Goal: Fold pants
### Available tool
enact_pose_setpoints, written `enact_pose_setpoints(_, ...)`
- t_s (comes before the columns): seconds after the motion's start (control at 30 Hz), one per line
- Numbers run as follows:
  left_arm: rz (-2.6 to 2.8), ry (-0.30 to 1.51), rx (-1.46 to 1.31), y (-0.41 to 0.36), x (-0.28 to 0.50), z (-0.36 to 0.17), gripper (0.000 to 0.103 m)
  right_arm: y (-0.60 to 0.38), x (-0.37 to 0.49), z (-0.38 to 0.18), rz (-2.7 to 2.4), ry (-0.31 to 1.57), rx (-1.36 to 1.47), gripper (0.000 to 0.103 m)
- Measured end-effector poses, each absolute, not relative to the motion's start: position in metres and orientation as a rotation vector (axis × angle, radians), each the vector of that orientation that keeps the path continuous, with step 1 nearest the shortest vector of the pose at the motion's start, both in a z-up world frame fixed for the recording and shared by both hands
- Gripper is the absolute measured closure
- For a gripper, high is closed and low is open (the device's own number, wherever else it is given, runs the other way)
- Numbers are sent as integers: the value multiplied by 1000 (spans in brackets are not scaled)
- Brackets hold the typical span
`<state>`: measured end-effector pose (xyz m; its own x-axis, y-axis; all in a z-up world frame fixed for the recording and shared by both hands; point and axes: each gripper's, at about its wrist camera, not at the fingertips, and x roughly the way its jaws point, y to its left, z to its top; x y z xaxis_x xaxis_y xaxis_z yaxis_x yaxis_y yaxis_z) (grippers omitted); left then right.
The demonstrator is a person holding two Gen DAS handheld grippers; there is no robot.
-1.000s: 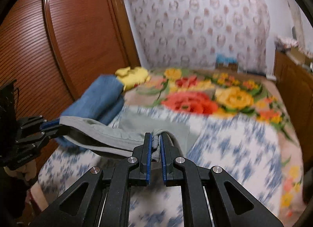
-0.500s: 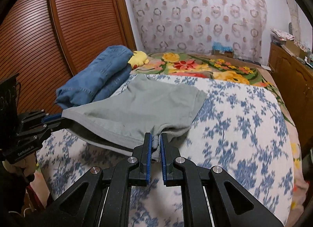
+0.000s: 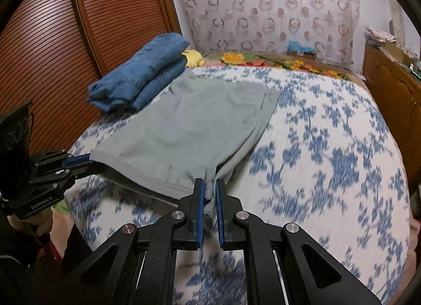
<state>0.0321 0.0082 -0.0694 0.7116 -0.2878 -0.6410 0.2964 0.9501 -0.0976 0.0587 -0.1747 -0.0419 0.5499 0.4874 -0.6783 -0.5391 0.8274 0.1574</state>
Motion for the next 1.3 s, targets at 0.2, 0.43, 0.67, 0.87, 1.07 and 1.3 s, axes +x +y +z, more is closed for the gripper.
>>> enact_pose_setpoints(0.2,-317,704,10,10,22,-67,91,-172,41,-45,623,789,-85,95)
enact_pose_setpoints(0.43,-327,714,10,8,16,-70,91,-175,31,-46,625,784,-76,95)
enact_pose_setpoints(0.67,-355,679,4,8,5,-52,91,-178,25,-42,636,781,-68,95)
enact_pose_setpoints(0.87,-366,644,10,6,-2,-38,91,-181,12,-31,643,749,-83,95)
enact_pose_setpoints(1.07,-375,619,11,6,-8,-28,91,-190,4,-19,644,718,-68,95)
enact_pose_setpoints(1.3,-375,596,13,4,-11,-19,91,-195,-4,-5,646,682,-68,95)
